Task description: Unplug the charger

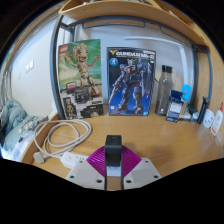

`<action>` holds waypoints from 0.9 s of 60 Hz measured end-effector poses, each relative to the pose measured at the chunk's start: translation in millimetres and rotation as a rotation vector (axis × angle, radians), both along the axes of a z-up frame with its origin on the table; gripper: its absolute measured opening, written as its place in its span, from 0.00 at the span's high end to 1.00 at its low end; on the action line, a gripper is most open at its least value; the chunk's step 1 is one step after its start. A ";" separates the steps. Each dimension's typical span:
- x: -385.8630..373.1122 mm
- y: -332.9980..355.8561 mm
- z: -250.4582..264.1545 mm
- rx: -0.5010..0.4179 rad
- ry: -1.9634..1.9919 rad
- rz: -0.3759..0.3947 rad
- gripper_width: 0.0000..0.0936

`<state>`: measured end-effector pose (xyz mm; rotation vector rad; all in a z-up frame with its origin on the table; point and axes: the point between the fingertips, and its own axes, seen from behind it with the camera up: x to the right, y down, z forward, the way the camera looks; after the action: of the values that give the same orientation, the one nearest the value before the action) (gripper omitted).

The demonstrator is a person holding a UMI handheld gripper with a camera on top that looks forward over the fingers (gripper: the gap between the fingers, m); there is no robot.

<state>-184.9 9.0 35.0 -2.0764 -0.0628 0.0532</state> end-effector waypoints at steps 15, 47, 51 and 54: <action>0.3 0.4 -3.7 -0.139 0.070 -0.014 0.87; 131.8 47.9 302.4 0.226 0.003 0.095 0.89; 173.7 40.7 251.8 0.100 -0.031 0.045 0.89; 196.7 29.0 200.7 -0.037 -0.028 0.032 0.90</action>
<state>11.7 37.9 235.7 -2.1137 -0.1133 0.0458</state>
